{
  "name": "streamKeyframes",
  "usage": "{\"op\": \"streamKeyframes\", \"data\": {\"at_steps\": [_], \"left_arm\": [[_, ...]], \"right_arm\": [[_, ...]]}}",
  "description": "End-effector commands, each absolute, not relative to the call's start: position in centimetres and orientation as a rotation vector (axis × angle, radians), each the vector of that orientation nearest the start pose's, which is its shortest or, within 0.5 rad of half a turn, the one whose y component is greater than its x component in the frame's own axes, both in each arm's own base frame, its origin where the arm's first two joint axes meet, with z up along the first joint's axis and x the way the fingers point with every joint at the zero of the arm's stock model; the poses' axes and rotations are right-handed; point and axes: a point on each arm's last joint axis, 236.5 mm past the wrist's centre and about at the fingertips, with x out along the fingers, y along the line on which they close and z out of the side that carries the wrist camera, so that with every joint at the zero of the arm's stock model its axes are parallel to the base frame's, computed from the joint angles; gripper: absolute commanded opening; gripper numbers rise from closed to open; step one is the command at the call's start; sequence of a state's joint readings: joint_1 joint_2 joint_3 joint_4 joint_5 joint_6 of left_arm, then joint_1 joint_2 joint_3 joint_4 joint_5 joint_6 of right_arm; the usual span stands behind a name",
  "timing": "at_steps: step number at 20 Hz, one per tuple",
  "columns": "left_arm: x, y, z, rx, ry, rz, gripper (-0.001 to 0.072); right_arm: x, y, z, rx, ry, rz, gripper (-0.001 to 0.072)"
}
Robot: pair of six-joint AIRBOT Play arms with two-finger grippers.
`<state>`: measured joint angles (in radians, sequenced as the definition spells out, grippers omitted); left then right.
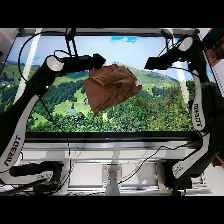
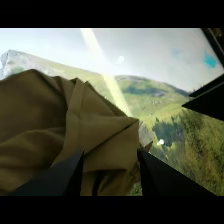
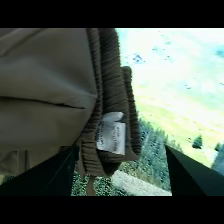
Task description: Fold the clothes and pants, and hang the long-sleeved shirts on hangers.
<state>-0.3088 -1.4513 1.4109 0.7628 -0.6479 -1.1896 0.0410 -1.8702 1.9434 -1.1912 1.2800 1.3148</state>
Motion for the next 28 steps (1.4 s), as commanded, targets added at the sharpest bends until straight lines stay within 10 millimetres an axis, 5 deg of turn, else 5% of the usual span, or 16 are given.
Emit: {"op": "streamKeyframes", "data": {"at_steps": [1, 5, 9, 14, 18, 23, 28], "left_arm": [[48.4, -25.5, 13.5, -0.312, 0.689, -0.658, 0.0365], [48.4, -25.5, 13.4, -0.313, 0.691, -0.657, 0.0364], [48.6, -25.6, 12.3, -0.314, 0.714, -0.655, 0.0364], [48.8, -25.6, 11.4, -0.315, 0.732, -0.651, 0.0364], [48.8, -25.7, 11.3, -0.315, 0.734, -0.651, 0.0365], [48.7, -25.7, 11.3, -0.315, 0.737, -0.654, 0.0364], [48.6, -25.7, 11.2, -0.314, 0.74, -0.655, 0.0364]], "right_arm": [[53.7, 14.1, -0.6, -0.07, 1.155, 0.57, 0.0623], [54.2, 18.2, -2.1, -0.166, 1.111, 0.617, 0.0616], [55.3, 20.2, -3.4, -0.22, 1.063, 0.598, 0.0611], [57.6, 16.7, -5.4, -0.198, 1.074, 0.389, 0.061], [58.7, 14.8, -5.7, 0.032, 1.088, 0.298, 0.0585], [59.2, 12.9, -5.8, 0.522, 1.14, 0.338, 0.0587], [58.7, 10.5, -7.9, 0.683, 1.2, 0.333, 0.0587]]}}
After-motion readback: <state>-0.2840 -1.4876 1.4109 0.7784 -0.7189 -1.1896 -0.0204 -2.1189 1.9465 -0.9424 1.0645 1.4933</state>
